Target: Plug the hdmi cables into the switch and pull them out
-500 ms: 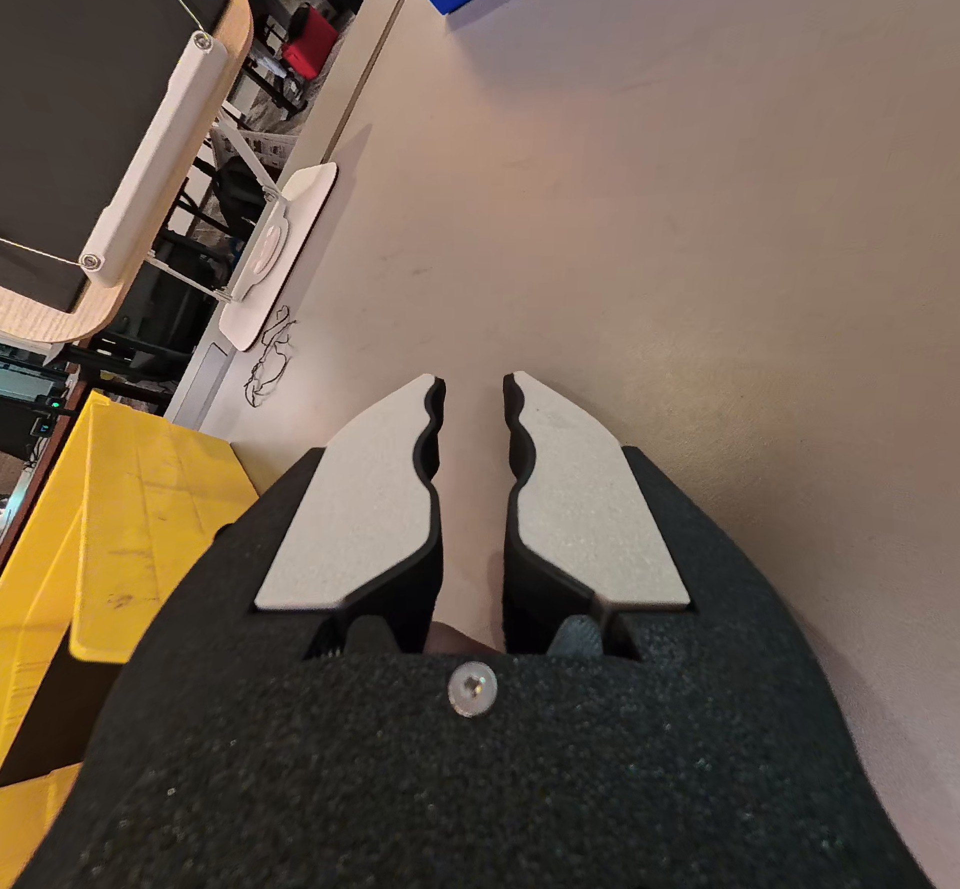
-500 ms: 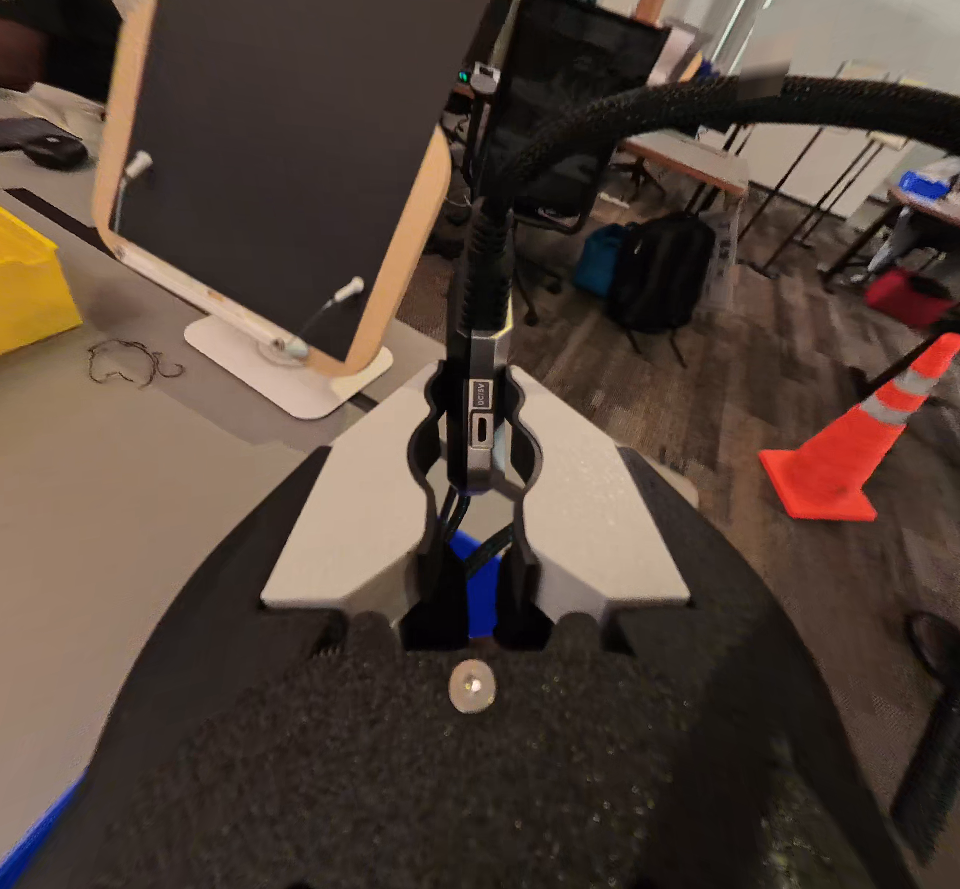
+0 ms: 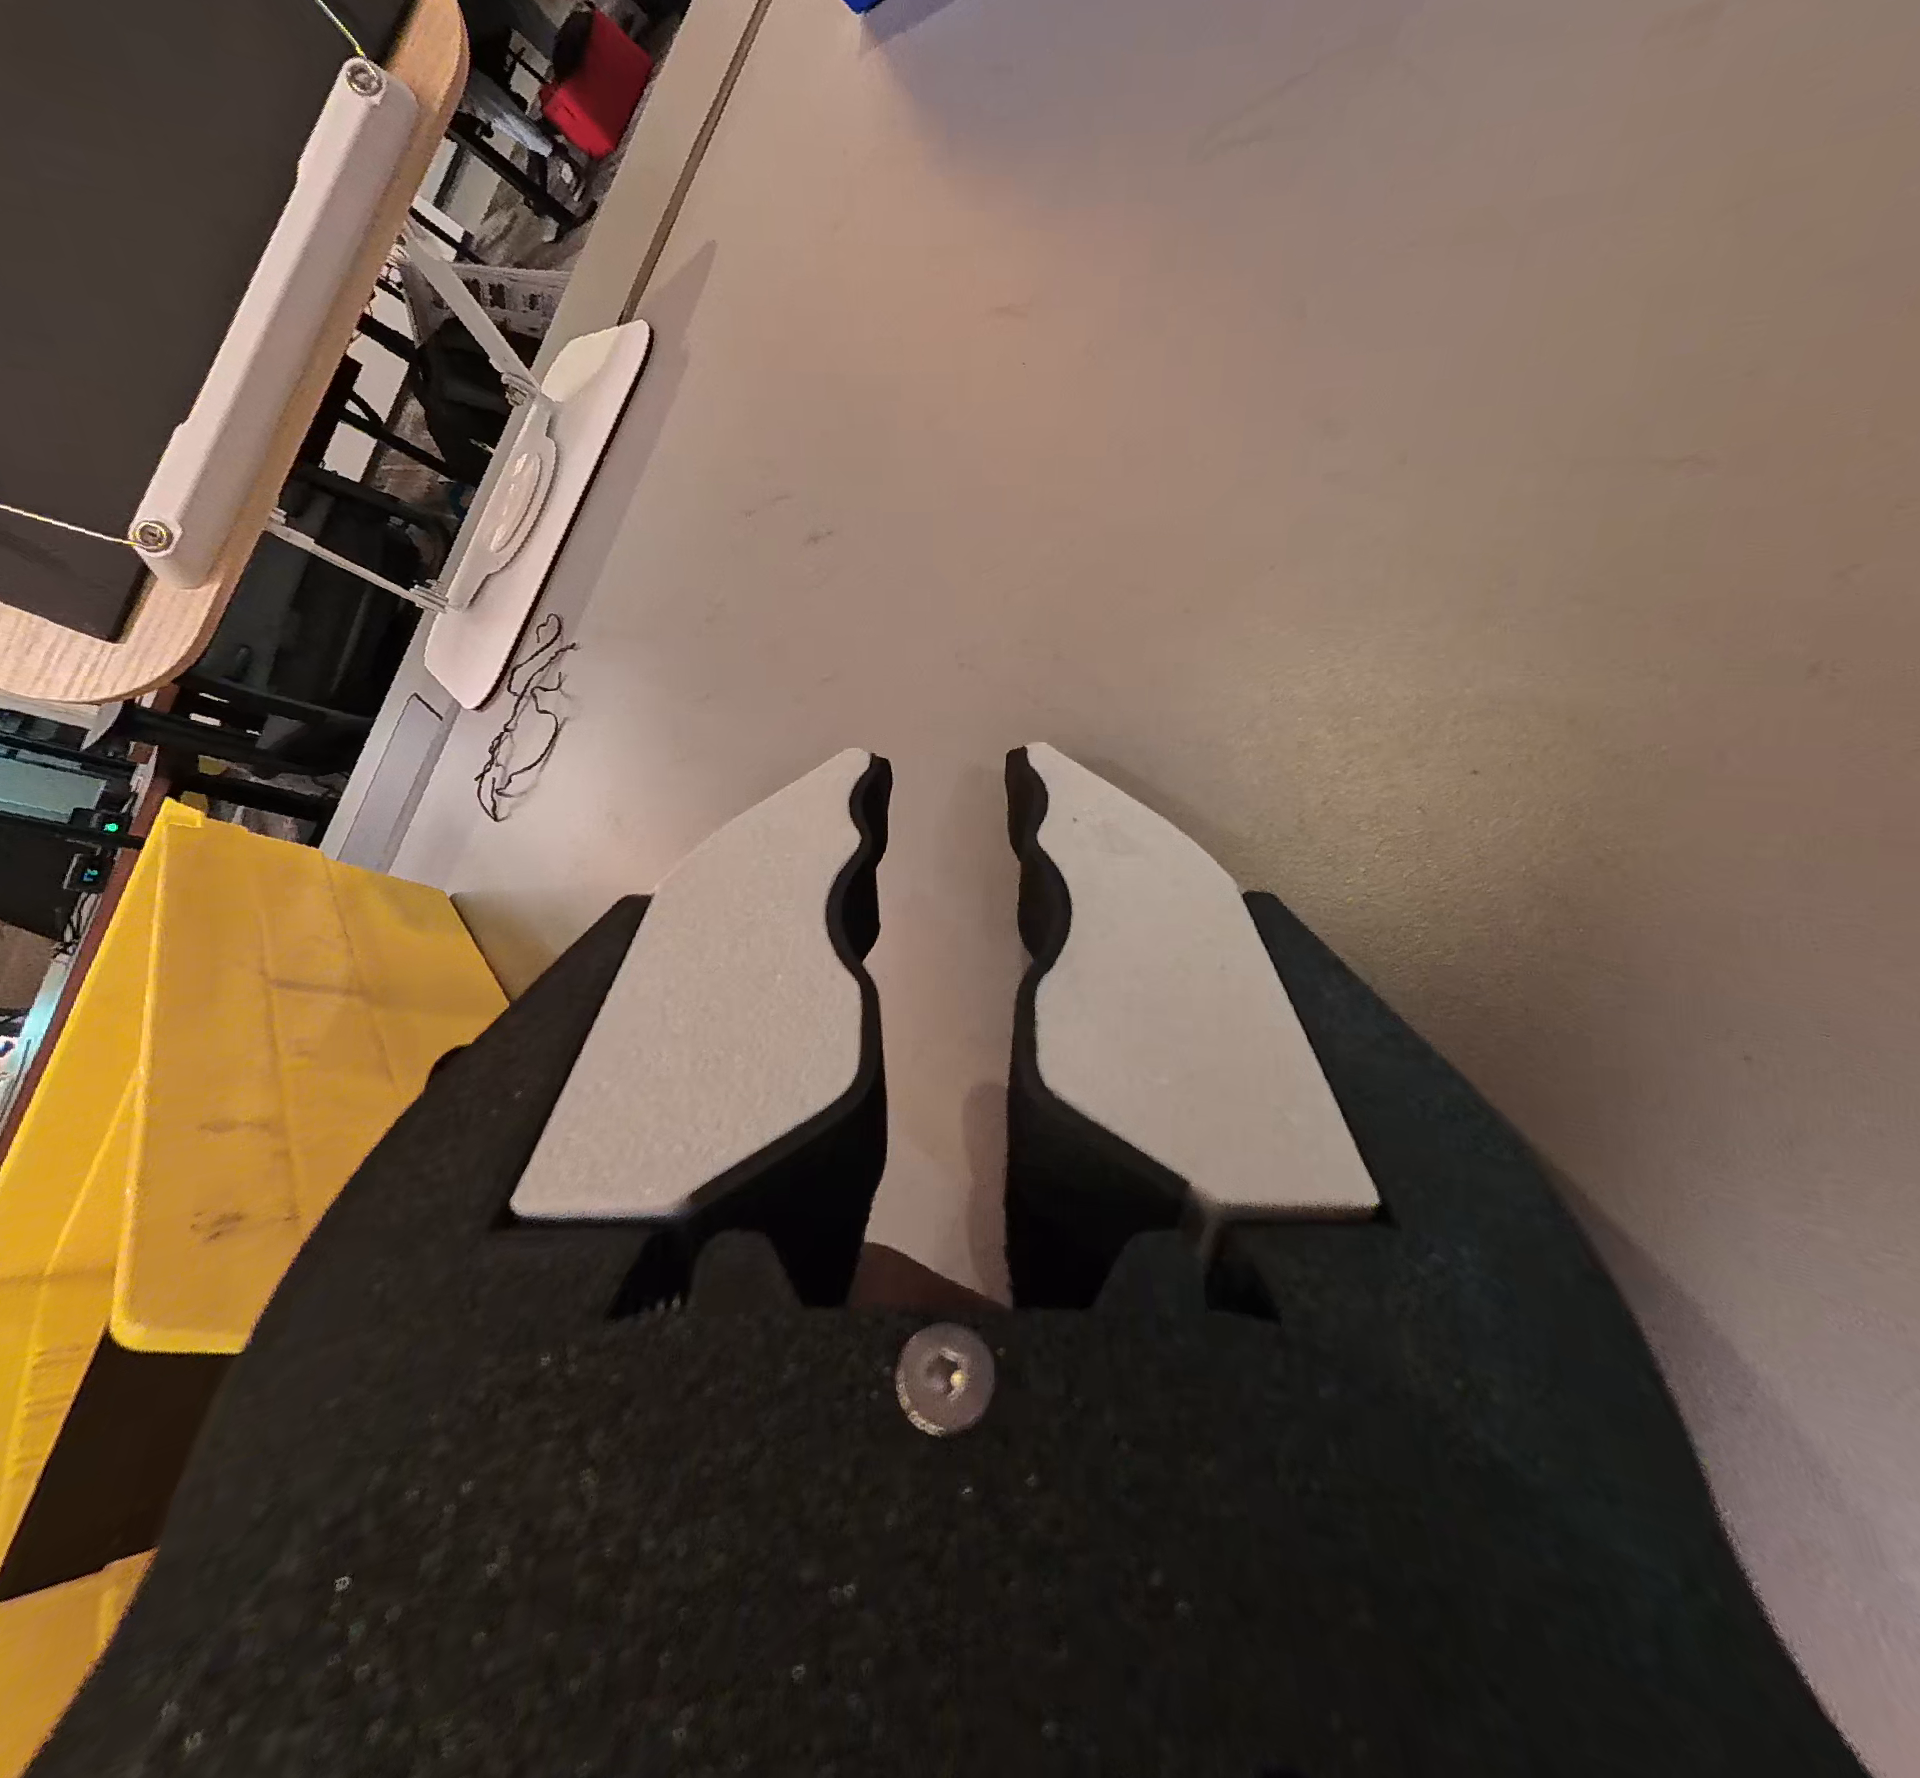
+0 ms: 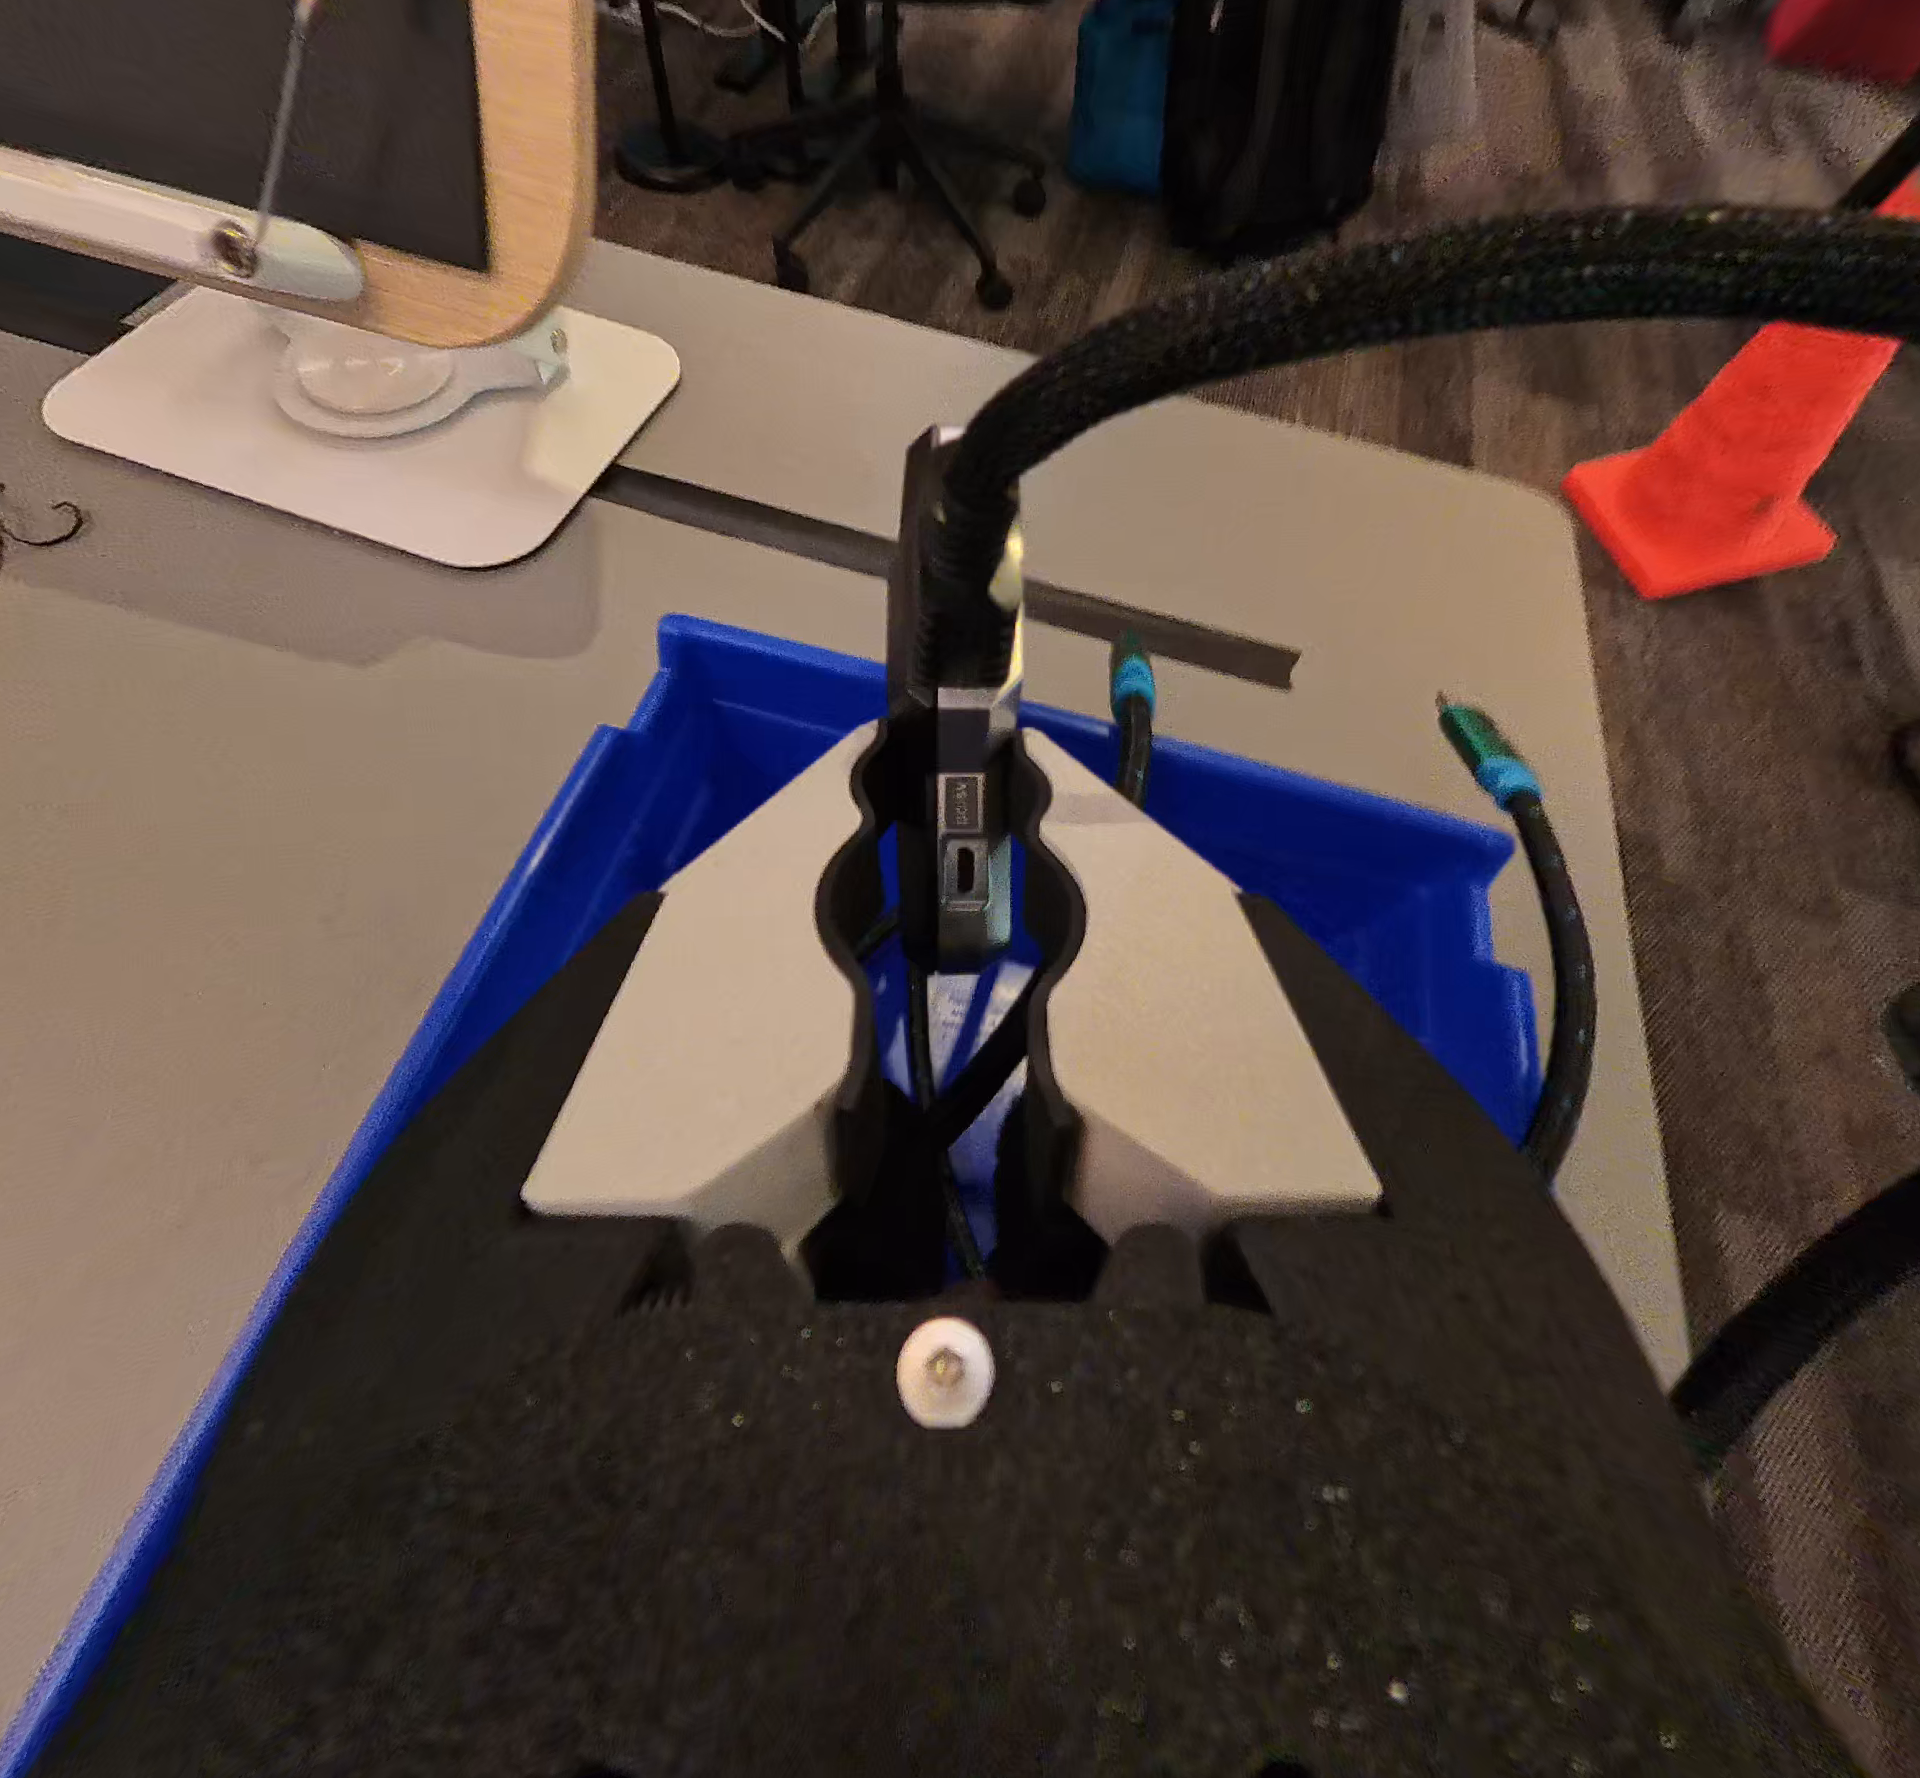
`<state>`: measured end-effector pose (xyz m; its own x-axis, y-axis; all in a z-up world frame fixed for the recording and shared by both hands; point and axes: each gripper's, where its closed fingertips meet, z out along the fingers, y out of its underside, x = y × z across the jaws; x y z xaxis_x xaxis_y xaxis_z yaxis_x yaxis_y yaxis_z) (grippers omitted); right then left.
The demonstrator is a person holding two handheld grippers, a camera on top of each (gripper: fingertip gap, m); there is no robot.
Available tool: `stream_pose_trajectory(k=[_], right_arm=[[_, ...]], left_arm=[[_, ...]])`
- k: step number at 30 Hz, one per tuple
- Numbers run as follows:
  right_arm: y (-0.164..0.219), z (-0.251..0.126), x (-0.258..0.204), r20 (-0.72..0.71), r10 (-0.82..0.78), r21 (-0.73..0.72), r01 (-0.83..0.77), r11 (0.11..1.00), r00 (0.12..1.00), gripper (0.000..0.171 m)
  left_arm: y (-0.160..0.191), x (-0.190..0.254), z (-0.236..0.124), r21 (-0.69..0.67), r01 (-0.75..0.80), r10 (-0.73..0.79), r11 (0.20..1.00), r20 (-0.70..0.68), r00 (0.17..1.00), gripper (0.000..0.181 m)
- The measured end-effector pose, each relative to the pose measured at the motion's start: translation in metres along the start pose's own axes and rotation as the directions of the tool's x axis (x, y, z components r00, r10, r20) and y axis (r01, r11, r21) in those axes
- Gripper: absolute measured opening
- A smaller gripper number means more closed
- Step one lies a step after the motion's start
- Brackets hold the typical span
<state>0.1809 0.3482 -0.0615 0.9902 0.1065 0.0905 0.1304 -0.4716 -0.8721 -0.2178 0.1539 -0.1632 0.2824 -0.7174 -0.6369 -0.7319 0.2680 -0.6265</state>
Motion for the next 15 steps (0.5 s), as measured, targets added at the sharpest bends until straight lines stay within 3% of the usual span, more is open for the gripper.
stream_pose_trajectory(k=[4, 8, 15], right_arm=[[0.029, 0.003, 0.006, 0.056, 0.154, -0.170, -0.143, 0.975, 0.986, 0.022], [0.036, 0.002, 0.008, 0.083, 0.114, -0.307, -0.084, 0.948, 0.990, 0.022], [0.052, -0.002, 0.027, 0.099, 0.281, -0.503, -0.195, 0.842, 0.955, 0.024]], left_arm=[[-0.003, 0.003, 0.000, 0.009, -0.008, 0.008, 1.000, -0.005, 1.000, 0.021], [-0.006, 0.009, 0.002, 0.013, -0.022, 0.022, 1.000, -0.021, 1.000, 0.021], [-0.012, 0.016, 0.002, 0.016, -0.063, 0.064, 0.998, -0.026, 0.998, 0.021]])
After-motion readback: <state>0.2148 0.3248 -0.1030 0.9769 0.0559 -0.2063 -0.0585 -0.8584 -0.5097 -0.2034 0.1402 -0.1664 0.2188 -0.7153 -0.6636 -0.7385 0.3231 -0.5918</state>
